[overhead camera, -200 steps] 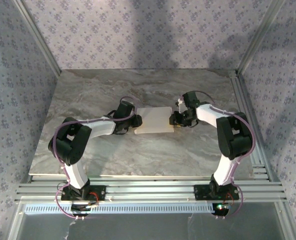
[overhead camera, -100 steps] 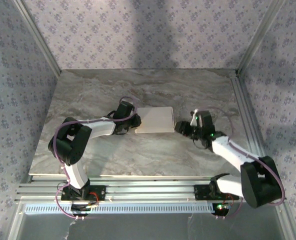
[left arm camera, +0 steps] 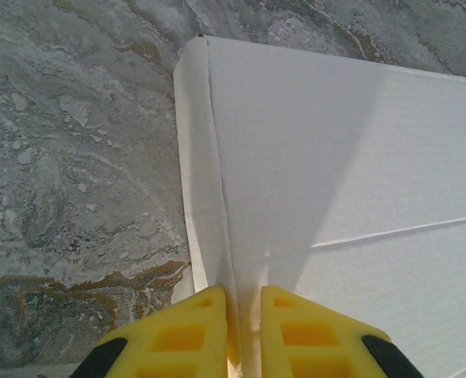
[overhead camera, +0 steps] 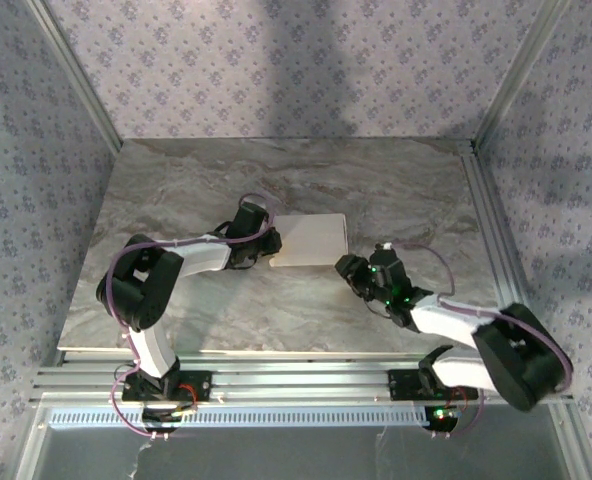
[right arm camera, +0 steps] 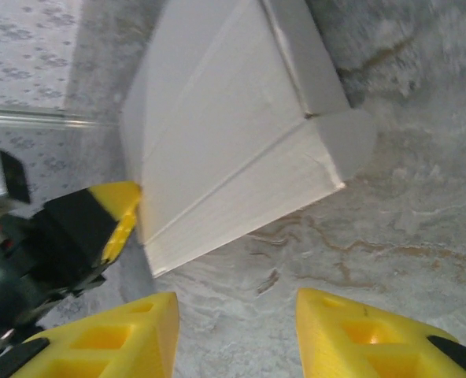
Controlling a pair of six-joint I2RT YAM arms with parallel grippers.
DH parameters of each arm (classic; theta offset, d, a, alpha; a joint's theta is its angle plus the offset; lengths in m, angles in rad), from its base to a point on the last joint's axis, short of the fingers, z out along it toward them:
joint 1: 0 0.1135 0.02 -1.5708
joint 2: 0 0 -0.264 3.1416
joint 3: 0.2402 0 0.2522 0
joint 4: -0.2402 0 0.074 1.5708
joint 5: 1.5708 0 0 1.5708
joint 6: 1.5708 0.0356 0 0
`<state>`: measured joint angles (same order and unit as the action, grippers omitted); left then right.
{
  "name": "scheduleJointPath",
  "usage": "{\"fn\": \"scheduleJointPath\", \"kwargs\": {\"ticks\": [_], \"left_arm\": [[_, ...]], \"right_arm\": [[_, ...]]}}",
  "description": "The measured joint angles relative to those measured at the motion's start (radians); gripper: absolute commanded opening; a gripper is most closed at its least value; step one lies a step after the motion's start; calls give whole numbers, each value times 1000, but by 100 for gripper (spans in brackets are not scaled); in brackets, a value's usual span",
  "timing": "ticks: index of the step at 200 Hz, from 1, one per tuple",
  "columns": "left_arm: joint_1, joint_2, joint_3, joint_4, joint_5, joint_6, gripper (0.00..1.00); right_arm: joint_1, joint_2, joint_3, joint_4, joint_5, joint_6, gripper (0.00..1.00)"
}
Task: Fold the paper box
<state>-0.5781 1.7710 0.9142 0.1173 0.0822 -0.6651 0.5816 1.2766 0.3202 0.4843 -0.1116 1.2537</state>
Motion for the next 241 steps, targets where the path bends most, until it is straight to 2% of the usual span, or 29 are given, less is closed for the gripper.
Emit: {"fn": "scheduleJointPath", "kwargs": {"ticks": [52, 71, 118, 141, 150, 179, 210, 241], "left_arm": [[-5, -2, -5, 4, 0, -7, 13], [-5, -2, -6, 8, 2, -10, 12], [-6, -4, -8, 8, 8, -11, 12], [-5, -10, -15, 8, 7, -15, 13], [-5, -16, -22, 10, 7, -20, 17], [-6, -52, -63, 14, 8, -42, 38], [-7, -141, -136, 2, 7, -77, 51], [18, -250, -195, 25, 18, -134, 59]], "right_arm": [[35, 180, 38, 152, 4, 100, 42], [32, 245, 58, 212, 5, 119, 36], [14, 388, 86, 333, 3, 173, 31], [13, 412, 89, 376, 12, 193, 21], [12, 415, 91, 389, 20, 203, 16], [12, 415, 96, 418, 41, 228, 0], [11, 385, 111, 366, 55, 251, 0], [5, 314, 130, 291, 63, 258, 0]]}}
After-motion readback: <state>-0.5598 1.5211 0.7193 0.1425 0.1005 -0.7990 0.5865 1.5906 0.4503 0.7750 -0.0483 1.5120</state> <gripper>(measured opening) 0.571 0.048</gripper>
